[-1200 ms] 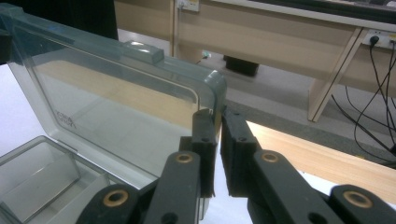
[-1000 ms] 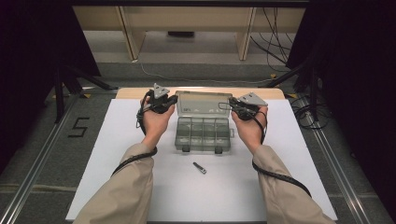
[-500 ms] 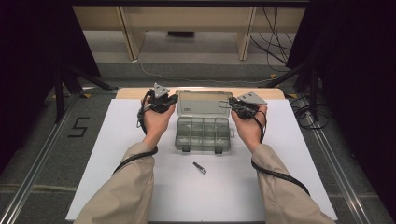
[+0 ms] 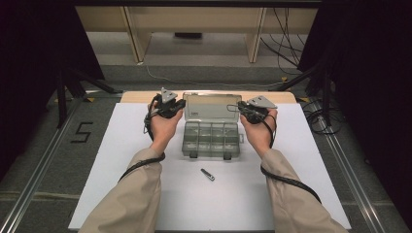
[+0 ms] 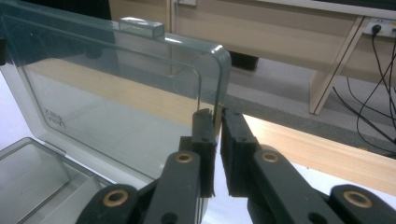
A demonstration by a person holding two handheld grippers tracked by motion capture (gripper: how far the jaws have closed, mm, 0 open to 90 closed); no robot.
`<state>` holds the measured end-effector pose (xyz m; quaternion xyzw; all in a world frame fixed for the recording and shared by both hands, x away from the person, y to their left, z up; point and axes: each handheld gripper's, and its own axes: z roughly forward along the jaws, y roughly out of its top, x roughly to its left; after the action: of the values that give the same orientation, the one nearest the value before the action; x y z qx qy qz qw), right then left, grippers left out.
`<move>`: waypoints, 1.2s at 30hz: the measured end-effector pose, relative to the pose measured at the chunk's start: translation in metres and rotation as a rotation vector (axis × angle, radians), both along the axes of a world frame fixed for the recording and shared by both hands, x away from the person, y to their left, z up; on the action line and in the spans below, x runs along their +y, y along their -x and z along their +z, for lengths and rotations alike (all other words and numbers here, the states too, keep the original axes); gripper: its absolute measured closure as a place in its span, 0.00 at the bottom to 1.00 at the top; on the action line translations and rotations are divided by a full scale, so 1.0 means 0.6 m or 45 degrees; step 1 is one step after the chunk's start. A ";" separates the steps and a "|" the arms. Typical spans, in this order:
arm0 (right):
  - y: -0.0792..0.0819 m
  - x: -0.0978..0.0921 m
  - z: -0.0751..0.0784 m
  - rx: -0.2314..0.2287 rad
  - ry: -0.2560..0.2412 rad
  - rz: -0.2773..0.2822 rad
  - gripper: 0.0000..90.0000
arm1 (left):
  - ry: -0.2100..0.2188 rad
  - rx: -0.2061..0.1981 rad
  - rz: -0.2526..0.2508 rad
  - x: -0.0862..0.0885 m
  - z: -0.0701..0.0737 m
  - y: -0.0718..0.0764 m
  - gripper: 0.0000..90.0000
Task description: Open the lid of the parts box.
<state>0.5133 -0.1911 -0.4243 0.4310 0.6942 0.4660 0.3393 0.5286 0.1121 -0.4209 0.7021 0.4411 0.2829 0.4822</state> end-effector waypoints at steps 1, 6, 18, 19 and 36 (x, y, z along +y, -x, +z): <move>0.000 0.000 -0.001 0.005 -0.002 0.006 0.94 | 0.000 0.000 0.000 0.000 -0.001 -0.001 0.94; -0.003 0.002 -0.004 0.015 -0.009 0.001 0.94 | 0.001 0.007 0.001 -0.001 -0.005 -0.003 0.94; -0.011 0.002 -0.017 0.035 0.018 -0.007 0.94 | -0.040 0.027 0.003 -0.004 -0.020 -0.008 0.94; -0.011 0.002 -0.018 0.034 0.025 -0.012 0.93 | -0.041 0.029 0.004 -0.005 -0.020 -0.008 0.93; -0.016 -0.001 -0.043 0.101 0.041 0.005 0.86 | -0.080 0.100 0.018 -0.005 -0.049 -0.017 0.88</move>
<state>0.5230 -0.1916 -0.4501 0.4423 0.7154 0.4380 0.3174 0.5391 0.1092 -0.4502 0.7243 0.4556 0.2723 0.4400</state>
